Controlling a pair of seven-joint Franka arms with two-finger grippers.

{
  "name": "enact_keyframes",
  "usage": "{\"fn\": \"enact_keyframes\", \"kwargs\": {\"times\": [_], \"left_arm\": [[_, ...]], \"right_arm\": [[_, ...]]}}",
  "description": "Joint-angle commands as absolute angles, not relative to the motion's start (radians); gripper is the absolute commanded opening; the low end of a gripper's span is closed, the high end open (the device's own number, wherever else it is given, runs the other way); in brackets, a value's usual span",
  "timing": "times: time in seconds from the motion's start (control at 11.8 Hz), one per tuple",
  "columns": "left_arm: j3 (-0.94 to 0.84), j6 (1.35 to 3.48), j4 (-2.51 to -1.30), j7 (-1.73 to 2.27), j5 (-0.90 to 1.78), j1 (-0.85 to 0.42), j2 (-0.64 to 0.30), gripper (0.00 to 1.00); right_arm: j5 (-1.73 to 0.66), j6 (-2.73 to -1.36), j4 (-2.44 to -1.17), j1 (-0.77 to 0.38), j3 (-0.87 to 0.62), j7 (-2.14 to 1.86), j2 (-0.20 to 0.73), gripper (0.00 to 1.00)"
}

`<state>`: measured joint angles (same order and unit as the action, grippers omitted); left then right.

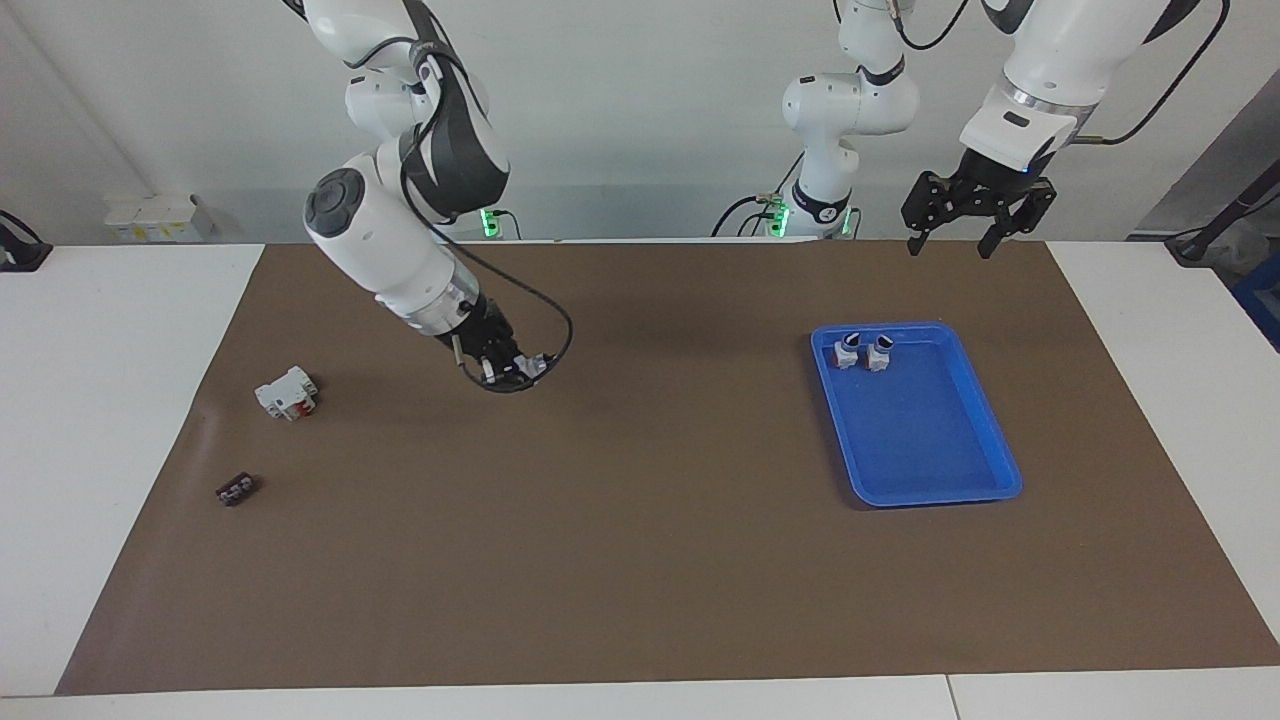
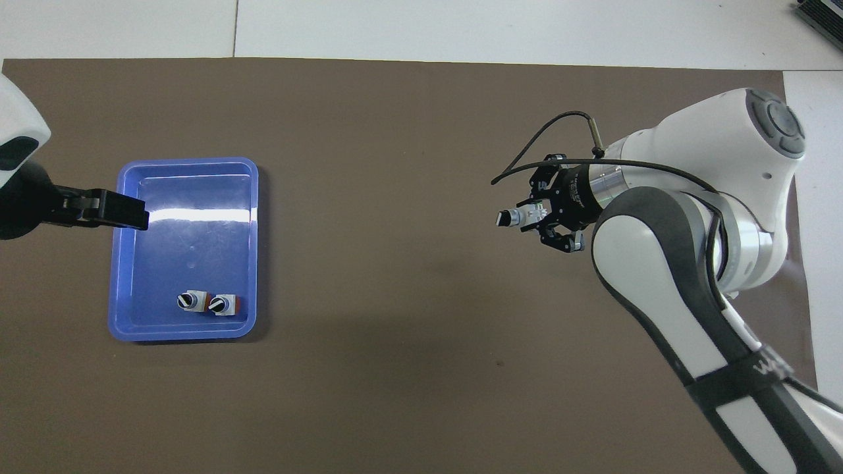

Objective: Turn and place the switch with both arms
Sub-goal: 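Lift the switch with the right gripper while the left gripper reaches toward it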

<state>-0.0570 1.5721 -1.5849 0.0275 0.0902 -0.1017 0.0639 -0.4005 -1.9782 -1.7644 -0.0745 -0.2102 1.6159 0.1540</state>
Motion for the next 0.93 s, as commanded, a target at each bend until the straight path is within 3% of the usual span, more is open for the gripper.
{"fn": "enact_keyframes", "kwargs": {"times": [0.0, 0.08, 0.17, 0.34, 0.84], "left_arm": [[-0.048, 1.627, -1.634, -0.101, 0.228, -0.103, 0.097, 0.84], [-0.048, 1.658, -1.652, -0.139, 0.276, -0.104, 0.100, 0.84], [-0.049, 1.719, -1.693, -0.147, 0.354, -0.110, 0.112, 0.76], [-0.051, 1.848, -1.758, -0.234, 0.467, -0.144, 0.133, 0.77], [-0.051, 1.792, -1.813, -0.607, 0.757, -0.147, 0.164, 0.74]], "right_arm": [[-0.434, -1.901, -1.660, -0.121, -0.221, 1.852, 0.127, 0.00], [-0.449, -1.904, -1.645, -0.142, -0.233, 1.926, 0.123, 0.00], [-0.489, -1.922, -1.637, -0.162, -0.270, 1.981, 0.112, 0.00], [-0.494, -2.009, -1.637, -0.211, -0.293, 2.019, 0.089, 0.00], [-0.701, -2.121, -1.641, -0.241, -0.328, 2.075, 0.089, 0.00]]}}
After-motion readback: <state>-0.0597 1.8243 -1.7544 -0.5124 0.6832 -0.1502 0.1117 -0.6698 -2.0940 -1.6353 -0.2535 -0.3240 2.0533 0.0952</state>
